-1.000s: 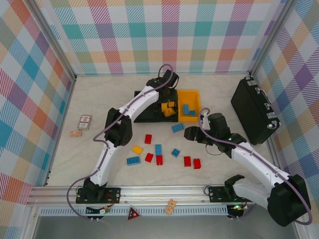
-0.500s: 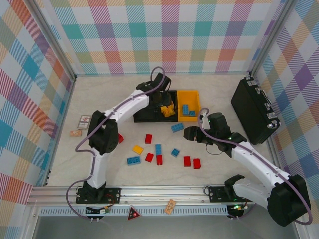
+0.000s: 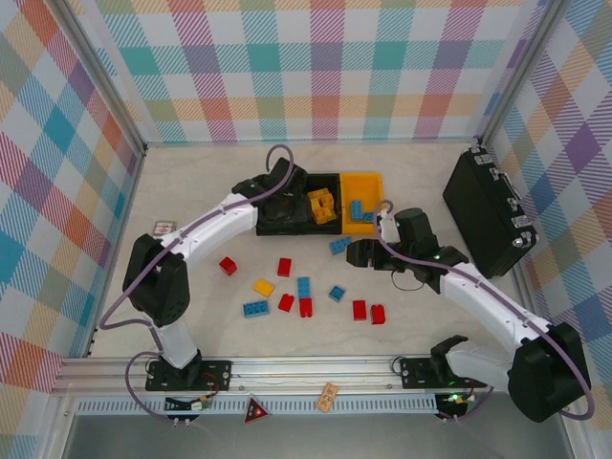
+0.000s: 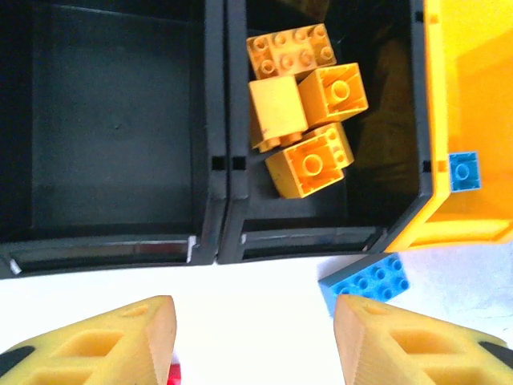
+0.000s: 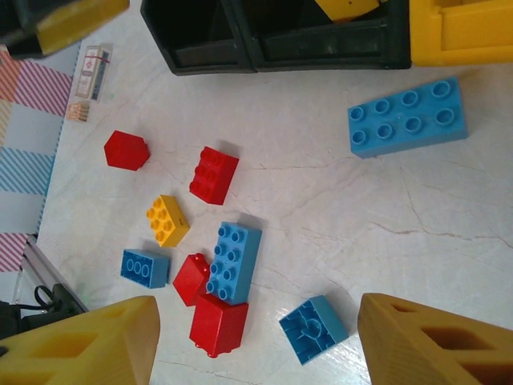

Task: Sort the legos into containers by color
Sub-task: Pick up the lego from the middle-left of the table.

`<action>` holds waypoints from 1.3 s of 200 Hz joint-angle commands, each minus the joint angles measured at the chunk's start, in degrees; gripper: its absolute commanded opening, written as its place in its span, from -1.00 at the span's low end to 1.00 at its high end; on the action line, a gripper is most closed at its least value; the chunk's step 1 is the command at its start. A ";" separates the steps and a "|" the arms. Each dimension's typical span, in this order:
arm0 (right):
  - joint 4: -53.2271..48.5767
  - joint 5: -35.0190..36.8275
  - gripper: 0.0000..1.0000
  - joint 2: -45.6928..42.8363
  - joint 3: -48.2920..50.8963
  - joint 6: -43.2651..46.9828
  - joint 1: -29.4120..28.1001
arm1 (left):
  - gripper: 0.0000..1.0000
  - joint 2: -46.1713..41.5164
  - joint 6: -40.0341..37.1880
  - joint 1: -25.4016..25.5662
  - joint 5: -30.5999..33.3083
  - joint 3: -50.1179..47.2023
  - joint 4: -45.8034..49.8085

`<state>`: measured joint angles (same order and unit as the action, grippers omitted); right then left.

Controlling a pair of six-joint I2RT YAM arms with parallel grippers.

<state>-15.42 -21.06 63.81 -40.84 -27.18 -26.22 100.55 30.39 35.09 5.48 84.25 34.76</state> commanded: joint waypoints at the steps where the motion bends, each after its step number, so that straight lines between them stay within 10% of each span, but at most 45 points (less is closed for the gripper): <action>1: 0.97 -1.36 0.33 1.21 -2.83 2.20 -0.54 | 0.11 -3.85 0.68 -0.46 1.12 -3.59 -0.66; 63: 1.55 -0.56 0.33 4.98 -5.53 2.87 -4.11 | 0.73 -7.56 7.94 -1.24 13.02 -11.05 5.85; 131: 3.72 -0.76 0.33 6.68 -4.57 1.52 -5.77 | 0.87 -12.07 19.99 -3.66 23.48 -21.79 9.94; 260: 3.55 0.04 0.33 6.27 -3.89 1.25 -5.92 | 0.41 -6.71 23.67 -8.81 19.01 -29.05 4.20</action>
<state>-12.49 -21.08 70.59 -44.71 -26.11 -31.86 91.61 54.24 27.46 25.82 55.42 40.14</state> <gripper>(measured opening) 0.666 0.734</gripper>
